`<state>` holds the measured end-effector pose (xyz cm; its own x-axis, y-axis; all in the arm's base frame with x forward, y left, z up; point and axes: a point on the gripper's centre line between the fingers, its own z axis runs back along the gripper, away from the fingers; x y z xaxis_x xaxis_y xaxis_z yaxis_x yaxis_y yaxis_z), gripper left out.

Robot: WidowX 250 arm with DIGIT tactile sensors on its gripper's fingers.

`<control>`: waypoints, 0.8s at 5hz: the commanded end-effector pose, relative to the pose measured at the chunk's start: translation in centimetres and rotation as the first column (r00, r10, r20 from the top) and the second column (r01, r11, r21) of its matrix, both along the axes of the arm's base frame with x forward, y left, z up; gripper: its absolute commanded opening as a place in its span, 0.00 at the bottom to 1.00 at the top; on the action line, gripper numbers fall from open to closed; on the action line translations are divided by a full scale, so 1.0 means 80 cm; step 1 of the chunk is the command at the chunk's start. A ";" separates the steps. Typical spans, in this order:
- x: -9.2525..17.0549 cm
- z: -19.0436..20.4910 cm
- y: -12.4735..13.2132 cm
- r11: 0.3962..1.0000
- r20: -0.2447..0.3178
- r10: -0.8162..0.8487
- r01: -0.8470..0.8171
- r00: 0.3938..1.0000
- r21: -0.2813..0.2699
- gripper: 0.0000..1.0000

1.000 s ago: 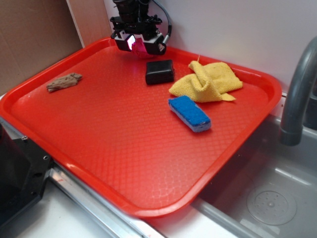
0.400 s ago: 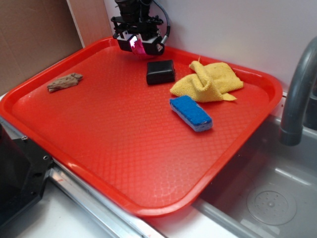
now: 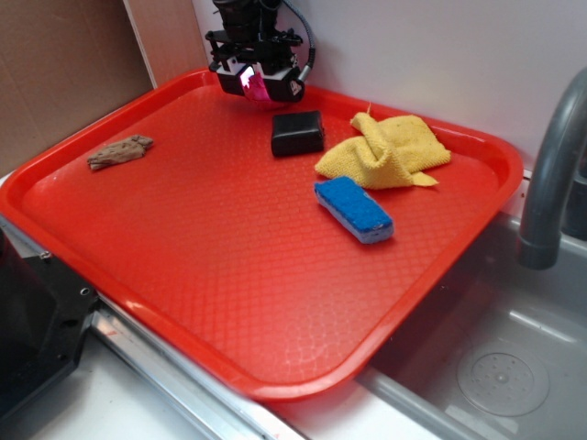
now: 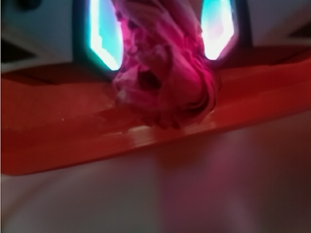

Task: Grab the red paper.

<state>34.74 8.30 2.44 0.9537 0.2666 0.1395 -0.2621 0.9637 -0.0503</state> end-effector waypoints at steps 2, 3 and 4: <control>-0.115 0.168 -0.063 0.999 -0.198 0.022 -0.027 0.980 -0.025 0.00; -0.168 0.230 -0.065 0.999 -0.168 0.032 -0.038 0.985 -0.032 0.00; -0.196 0.271 -0.071 0.998 -0.144 0.060 -0.060 0.988 0.005 0.00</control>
